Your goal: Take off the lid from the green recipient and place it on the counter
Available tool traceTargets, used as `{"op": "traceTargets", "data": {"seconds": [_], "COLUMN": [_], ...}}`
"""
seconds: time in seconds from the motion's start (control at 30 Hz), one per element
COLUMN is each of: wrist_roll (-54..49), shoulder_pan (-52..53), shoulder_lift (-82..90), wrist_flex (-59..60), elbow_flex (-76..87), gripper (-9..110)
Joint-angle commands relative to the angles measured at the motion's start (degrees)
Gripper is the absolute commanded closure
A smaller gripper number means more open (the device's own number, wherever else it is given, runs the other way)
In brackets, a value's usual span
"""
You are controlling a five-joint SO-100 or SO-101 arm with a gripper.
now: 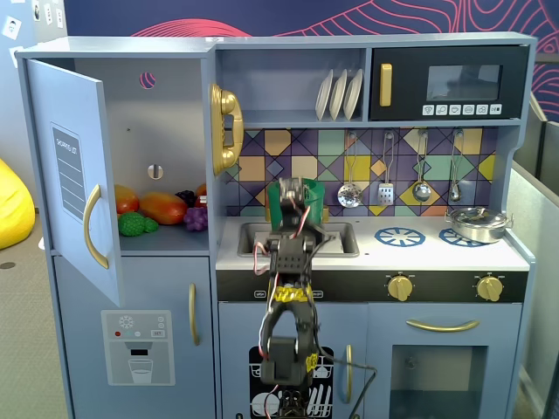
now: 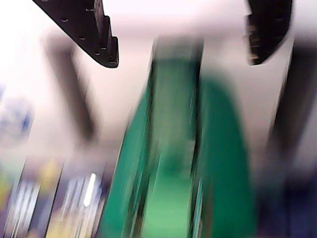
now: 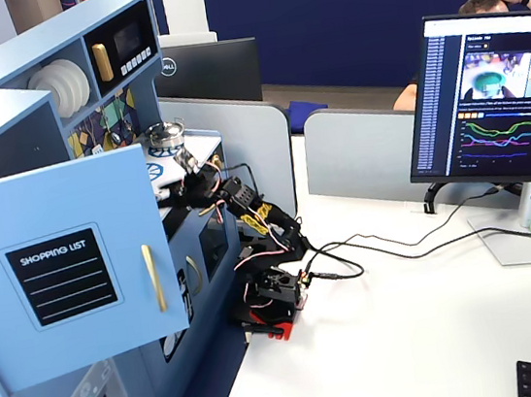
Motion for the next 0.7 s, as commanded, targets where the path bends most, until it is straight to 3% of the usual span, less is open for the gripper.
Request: {"op": "traceTargets", "data": {"seconds": [0.0, 0.67], "wrist_roll": [-1.05, -2.02], "shoulder_pan": [0.35, -0.53], "shoulder_lift": [-4.75, -24.08], "wrist_flex": [-5.89, -12.30], "elbow_flex": [-8.09, -24.35], "gripper": [68, 69]}}
